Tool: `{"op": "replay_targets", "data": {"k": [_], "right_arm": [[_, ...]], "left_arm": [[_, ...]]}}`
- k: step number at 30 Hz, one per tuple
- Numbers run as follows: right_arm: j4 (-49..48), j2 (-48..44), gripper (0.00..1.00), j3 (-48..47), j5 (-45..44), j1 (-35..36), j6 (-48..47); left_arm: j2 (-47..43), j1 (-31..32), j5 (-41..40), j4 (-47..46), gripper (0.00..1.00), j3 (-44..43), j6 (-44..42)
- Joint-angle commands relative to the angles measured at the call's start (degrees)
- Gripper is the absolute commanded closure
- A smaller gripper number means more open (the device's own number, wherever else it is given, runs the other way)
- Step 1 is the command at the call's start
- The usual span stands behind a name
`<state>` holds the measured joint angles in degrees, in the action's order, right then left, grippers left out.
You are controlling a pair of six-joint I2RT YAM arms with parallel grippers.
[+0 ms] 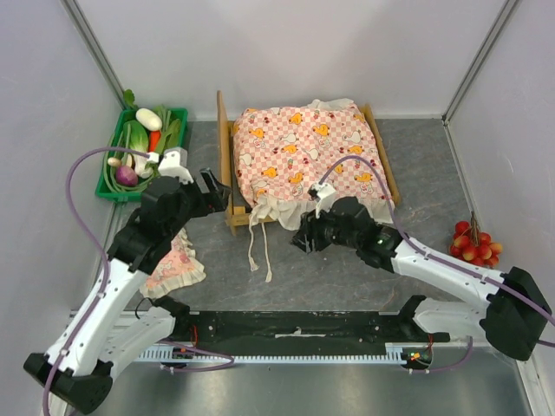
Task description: Set up the pet bed
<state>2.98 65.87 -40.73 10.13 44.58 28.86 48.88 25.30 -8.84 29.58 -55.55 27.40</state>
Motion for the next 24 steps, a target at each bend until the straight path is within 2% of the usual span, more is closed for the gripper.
{"op": "replay_targets", "data": {"k": [1, 6, 11, 15, 24], "right_arm": [[-5.78, 1.98, 0.44, -0.41, -4.77, 5.86, 5.49], [-10.89, 9.96, 0.44, -2.85, -6.79, 10.34, 7.44], [-13.88, 19.02, 0.45, -7.95, -9.69, 12.9, 7.96], [-7.93, 25.61, 0.49, -11.56, -13.64, 15.36, 8.05], [-0.09, 30.11, 0.52, -12.27, -18.74, 17.56, 8.67]], "left_arm": [[-6.42, 0.01, 3.63, 3.29, 0.07, 4.28, 4.49], [-11.61, 0.63, 5.68, 5.74, 0.09, 12.21, 9.86], [-14.25, 2.91, 1.64, 6.36, 0.09, 16.7, 13.64], [-14.52, 2.91, 1.37, 6.36, 0.09, 17.93, 13.74], [-15.66, 2.91, 0.84, 5.92, 0.07, 20.04, 13.82]]}}
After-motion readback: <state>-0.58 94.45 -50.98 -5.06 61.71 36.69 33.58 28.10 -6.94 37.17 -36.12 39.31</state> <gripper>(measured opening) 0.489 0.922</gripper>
